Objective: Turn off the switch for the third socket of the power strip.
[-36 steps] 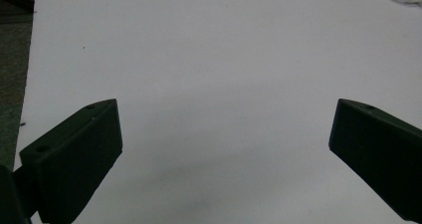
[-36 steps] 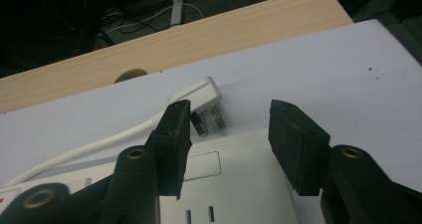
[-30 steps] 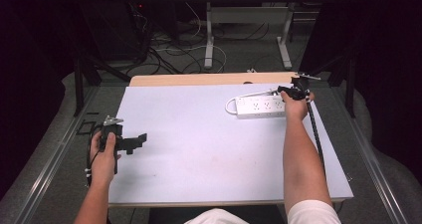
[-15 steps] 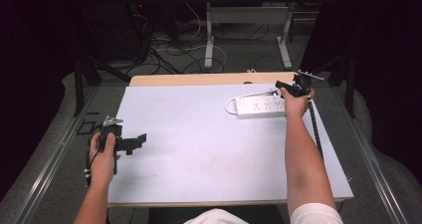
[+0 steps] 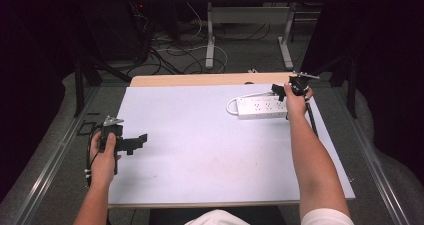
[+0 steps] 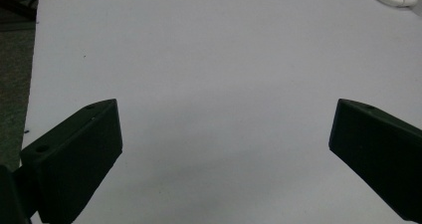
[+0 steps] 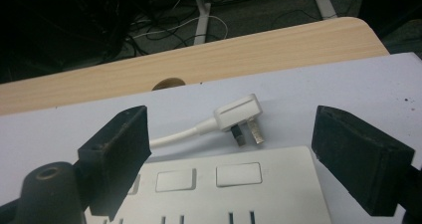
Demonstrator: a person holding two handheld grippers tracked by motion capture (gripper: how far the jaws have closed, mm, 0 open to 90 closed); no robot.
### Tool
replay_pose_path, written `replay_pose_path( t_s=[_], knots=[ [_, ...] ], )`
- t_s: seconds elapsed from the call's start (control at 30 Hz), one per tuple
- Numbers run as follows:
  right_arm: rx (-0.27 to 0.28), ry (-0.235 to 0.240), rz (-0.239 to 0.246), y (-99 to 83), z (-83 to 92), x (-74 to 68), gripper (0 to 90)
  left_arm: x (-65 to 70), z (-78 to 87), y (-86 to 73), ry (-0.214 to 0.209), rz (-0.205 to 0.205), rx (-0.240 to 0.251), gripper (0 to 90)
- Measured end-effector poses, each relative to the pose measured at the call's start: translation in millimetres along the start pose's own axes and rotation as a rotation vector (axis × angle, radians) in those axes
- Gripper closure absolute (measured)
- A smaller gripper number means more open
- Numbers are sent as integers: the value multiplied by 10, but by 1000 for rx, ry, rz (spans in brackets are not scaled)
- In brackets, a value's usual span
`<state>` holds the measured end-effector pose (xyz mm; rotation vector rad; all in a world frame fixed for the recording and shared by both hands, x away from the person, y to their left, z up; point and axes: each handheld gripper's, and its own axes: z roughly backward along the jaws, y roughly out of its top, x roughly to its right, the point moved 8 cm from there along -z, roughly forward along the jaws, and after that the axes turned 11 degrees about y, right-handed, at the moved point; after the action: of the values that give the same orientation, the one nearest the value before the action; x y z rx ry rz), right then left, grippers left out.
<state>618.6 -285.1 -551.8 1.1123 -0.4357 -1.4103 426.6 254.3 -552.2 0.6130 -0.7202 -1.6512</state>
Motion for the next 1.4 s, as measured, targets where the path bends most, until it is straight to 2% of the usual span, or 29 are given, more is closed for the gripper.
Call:
replay_pose_path(
  t_s=[0.2,0.33,0.57,0.67,0.9,1.1,1.2,1.4],
  knots=[
    [-66,-7,105,-37,56,-42,136,11,1,-1,3,-2,-6,3],
    [-127,-6,175,-81,101,-69,0,21,8,4,2,-3,-5,3],
    [-186,18,269,-109,217,-207,0,24,16,8,-2,-4,-2,3],
    [-197,46,285,-115,271,-310,0,22,19,9,-2,-4,-1,3],
    [-202,73,317,-138,422,-576,0,30,14,8,-1,-9,-2,3],
    [-206,119,380,-200,571,-847,0,30,18,9,-3,-7,0,3],
    [-198,128,430,-223,641,-971,0,37,16,12,-3,-11,0,3],
    [-193,191,469,-303,786,-1223,0,65,11,20,-8,-16,0,3]
  ],
)
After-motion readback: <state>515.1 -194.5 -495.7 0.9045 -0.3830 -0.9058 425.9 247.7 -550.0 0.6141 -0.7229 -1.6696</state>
